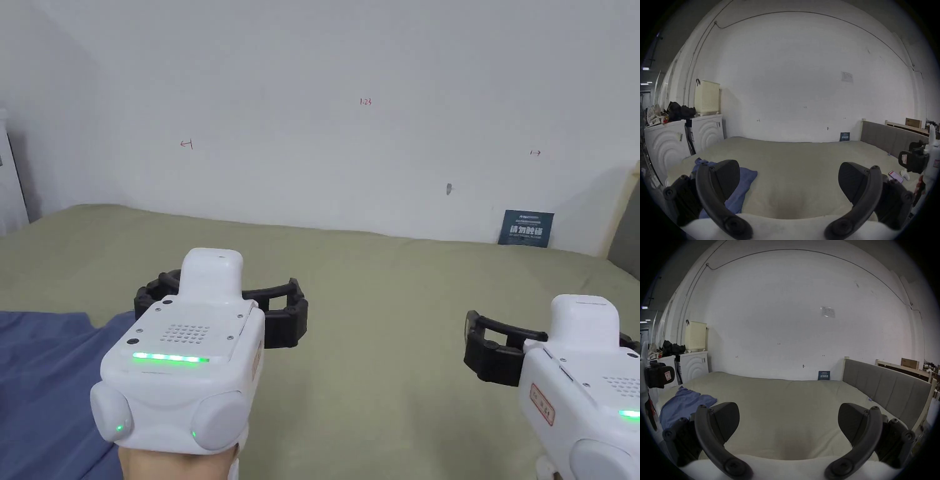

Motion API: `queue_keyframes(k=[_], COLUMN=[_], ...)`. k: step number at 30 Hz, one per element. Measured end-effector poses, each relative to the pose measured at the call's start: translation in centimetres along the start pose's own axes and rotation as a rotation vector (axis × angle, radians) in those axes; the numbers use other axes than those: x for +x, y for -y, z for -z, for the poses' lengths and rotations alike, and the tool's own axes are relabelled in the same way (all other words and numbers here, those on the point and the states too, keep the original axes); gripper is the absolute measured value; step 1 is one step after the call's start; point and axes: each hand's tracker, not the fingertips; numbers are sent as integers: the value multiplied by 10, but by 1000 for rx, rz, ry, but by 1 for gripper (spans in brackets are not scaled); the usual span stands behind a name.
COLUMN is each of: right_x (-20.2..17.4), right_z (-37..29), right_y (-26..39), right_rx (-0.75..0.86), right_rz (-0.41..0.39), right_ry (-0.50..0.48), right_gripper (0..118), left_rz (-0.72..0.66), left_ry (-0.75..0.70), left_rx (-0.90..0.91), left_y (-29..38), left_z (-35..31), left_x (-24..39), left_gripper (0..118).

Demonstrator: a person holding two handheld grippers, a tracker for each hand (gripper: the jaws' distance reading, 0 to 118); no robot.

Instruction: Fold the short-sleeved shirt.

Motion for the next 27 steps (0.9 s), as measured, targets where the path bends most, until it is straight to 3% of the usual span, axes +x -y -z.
queue_keyframes(k=[4,5,6,7,8,9,10,11,12,16,20,23,27], right_x=[3,3,4,4,3,2,-2,-3,-2,-9,-34,-74,-150], right_z=[0,0,-1,-2,-2,0,3,1,1,3,4,5,12], right_y=[0,1,1,1,2,4,7,10,12,13,-4,-19,-26], right_rx=[-4,-11,-20,-28,-43,-57,-63,-61,-64,-95,-71,-28,-21], right_rz=[15,22,23,17,-6,-45,-68,-63,-53,-47,-44,-52,-52], right_ry=[7,-1,-11,-17,-18,8,29,56,33,-22,-127,-243,-471], right_gripper=[117,114,103,79,43,0,0,0,0,0,0,0,0], left_rz=[19,35,45,45,44,46,46,54,81,30,36,18,-12], left_ry=[-29,-36,-57,-56,-48,-30,-19,-21,-37,-23,-112,-228,-417], left_rx=[-4,-10,-5,-3,-6,-16,-16,-17,-15,-12,2,6,-15], left_y=[0,2,4,6,8,10,11,13,15,13,-1,-12,-9], left_z=[-1,-3,-4,-5,-6,-7,-7,-8,-6,-9,-23,-47,-87], left_x=[0,-1,0,0,0,0,0,3,5,-5,-34,-77,-136], left_gripper=[118,118,118,118,117,103,75,34,2,2,2,2,2])
